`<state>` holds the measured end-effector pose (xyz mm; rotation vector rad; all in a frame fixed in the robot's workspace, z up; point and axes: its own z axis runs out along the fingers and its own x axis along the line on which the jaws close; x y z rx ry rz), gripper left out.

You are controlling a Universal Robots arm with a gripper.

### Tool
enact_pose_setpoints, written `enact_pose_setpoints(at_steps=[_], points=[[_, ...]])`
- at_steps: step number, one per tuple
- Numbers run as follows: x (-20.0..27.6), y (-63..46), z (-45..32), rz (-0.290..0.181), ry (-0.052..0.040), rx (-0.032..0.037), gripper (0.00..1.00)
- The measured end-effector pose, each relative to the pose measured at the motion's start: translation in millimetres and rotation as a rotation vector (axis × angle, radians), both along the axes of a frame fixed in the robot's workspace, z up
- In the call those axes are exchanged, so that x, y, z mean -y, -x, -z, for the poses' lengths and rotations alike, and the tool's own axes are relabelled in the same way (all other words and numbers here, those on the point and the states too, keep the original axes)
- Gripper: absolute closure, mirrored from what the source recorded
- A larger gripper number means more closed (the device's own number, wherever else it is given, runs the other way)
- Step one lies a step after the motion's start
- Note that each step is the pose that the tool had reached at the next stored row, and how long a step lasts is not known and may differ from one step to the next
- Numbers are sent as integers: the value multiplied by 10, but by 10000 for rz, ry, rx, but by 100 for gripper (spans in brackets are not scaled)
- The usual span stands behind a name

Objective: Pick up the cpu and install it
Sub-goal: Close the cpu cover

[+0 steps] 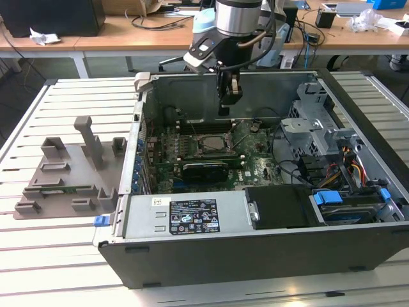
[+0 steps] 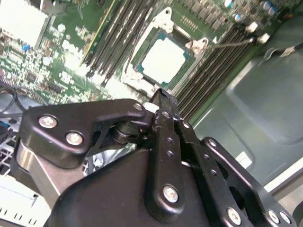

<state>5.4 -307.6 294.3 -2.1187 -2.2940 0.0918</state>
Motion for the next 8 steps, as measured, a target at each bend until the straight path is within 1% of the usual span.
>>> enact_pose_setpoints(at_steps=[3,5,7,8], points=[[0,-94,0,0,-1,0,89],[0,-136,1,3,-2,1,89],[0,-247,0,1,-2,0,89],[0,-280,0,0,-2,-1,89]])
